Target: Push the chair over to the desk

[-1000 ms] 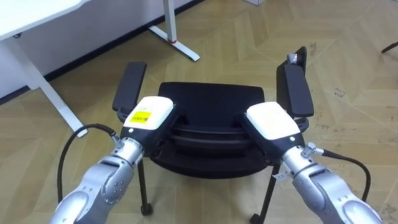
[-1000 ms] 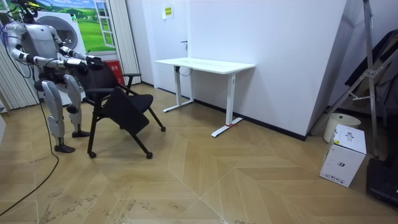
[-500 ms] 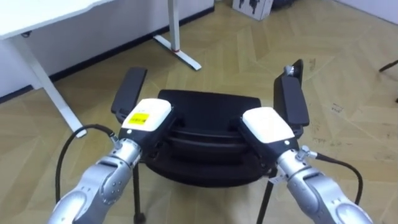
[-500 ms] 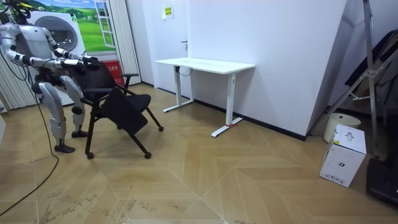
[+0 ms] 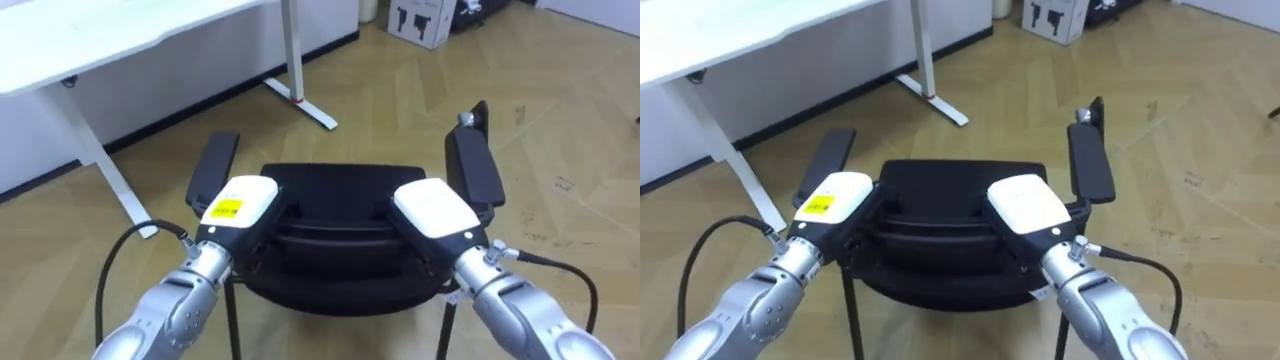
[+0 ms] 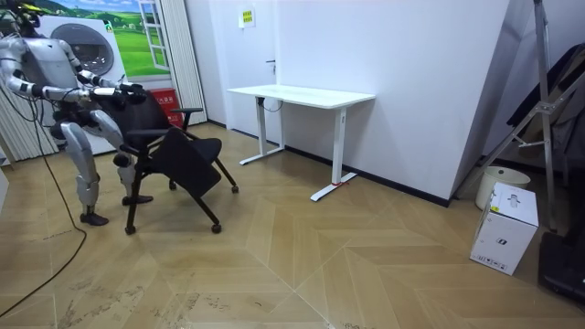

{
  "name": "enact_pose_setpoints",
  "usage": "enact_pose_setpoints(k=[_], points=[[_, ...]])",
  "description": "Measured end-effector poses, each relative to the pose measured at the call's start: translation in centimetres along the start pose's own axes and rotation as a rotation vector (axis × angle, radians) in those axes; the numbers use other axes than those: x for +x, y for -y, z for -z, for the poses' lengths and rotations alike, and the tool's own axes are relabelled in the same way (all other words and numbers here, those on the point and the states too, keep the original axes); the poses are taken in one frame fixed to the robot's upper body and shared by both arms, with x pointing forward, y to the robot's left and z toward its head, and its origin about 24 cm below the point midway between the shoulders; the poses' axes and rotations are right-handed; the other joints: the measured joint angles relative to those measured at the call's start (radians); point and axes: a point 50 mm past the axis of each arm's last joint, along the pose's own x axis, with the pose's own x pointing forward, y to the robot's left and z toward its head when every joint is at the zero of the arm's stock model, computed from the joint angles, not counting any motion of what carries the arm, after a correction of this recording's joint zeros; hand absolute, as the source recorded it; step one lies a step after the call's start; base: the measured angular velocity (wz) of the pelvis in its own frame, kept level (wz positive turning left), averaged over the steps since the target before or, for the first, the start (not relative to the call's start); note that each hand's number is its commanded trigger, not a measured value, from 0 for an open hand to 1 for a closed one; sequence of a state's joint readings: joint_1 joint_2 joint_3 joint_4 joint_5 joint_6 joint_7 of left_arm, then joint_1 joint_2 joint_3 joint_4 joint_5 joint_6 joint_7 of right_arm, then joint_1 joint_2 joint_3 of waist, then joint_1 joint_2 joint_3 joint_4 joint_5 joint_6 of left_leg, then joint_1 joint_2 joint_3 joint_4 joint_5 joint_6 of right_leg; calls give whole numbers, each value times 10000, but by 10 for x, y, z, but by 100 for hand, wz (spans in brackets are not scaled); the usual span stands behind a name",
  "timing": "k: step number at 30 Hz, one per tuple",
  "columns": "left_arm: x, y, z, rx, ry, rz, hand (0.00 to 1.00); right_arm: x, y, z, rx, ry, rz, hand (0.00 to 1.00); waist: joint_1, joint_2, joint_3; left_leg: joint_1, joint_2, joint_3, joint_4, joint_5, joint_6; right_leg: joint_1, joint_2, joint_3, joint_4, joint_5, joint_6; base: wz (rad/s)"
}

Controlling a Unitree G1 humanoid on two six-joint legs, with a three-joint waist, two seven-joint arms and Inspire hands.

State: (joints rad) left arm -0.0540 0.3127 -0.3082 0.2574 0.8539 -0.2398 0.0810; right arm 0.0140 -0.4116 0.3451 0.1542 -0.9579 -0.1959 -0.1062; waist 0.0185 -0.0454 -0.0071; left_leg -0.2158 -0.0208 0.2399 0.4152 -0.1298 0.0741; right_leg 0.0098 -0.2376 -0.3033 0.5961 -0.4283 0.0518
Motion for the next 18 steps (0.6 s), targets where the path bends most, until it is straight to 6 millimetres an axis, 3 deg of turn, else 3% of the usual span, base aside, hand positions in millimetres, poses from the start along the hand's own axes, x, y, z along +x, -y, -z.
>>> enact_pose_setpoints(k=[1,2,3,4,6,7,8,9,10,11,13,14,15,16,17,18], points=[[2,0,-1,-30,56,-27,100,-1,2,2,-70,-24,35,100,-31,-33,3,18,-241,-7,235,-259,118,-347,-336,49,1064,14,72,4],[3,0,-2,-57,86,-33,100,-1,3,3,-99,-50,56,100,-83,-16,15,12,-298,-21,394,-389,182,-607,-520,86,1768,170,16,12],[5,0,-3,-104,114,-33,100,-1,3,5,-100,-99,21,100,-125,5,32,102,-329,-23,597,-608,287,-1173,-766,521,3003,751,16,13],[5,3,-2,-138,97,50,100,-1,0,6,-47,-119,-91,100,-124,83,91,313,-335,-41,690,-800,359,-1534,-753,1038,3876,1470,-26,6],[4,5,-2,-155,134,164,100,-2,-3,6,43,-121,-237,100,-197,265,143,556,-414,-335,703,-995,439,-1908,-694,1356,4584,2518,-49,8],[4,6,-2,-137,160,146,100,-2,-3,5,74,-110,-223,100,-187,354,154,655,-460,-566,664,-1062,513,-2105,-556,1560,4779,2711,-71,7],[3,5,-1,-112,154,95,100,-1,-3,5,92,-108,-209,100,-128,414,158,664,-462,-653,627,-1085,548,-2246,-416,1646,4783,2604,-44,-15],[3,3,0,-55,146,36,100,1,-2,3,70,-70,-171,100,-6,531,210,695,-452,-969,574,-1096,566,-2583,-6,1654,4683,2181,-90,-31],[2,3,2,-9,134,-7,100,2,-2,2,75,-57,-135,100,122,647,280,786,-462,-1349,450,-1095,568,-2895,488,1617,4225,1864,-107,-30],[2,3,3,41,114,-2,100,2,-3,0,120,-68,-131,100,147,655,281,843,-477,-1494,359,-1094,569,-3051,755,1617,3841,1776,-123,-9],[-4,0,8,269,145,-73,100,3,-8,-6,313,-32,-109,100,101,640,256,889,-614,-2439,272,-1094,562,-3501,1692,1448,1538,1798,-182,36],[-5,0,8,314,161,-65,100,2,-9,-7,361,-37,-89,100,59,603,235,894,-667,-2615,271,-1104,544,-3600,1851,1511,836,1904,-232,77],[-6,-1,9,402,185,-24,100,1,-11,-8,427,-24,-90,100,-119,457,187,979,-834,-3067,284,-1142,486,-3625,2100,1664,-613,2249,-228,100],[-7,0,10,419,179,37,100,-1,-14,-9,528,-2,-157,100,-347,303,150,1073,-1006,-3360,340,-1271,437,-3533,2161,1963,-1717,2549,-198,112],[-7,0,10,425,183,67,100,-2,-14,-9,565,19,-164,100,-458,213,154,1160,-1049,-3415,433,-1379,419,-3491,2119,2134,-2086,2671,-197,108],[-7,1,9,391,190,122,100,-3,-15,-8,579,32,-167,100,-544,135,168,1280,-1156,-3646,772,-1704,360,-3405,2069,2412,-2150,3019,-157,78]])
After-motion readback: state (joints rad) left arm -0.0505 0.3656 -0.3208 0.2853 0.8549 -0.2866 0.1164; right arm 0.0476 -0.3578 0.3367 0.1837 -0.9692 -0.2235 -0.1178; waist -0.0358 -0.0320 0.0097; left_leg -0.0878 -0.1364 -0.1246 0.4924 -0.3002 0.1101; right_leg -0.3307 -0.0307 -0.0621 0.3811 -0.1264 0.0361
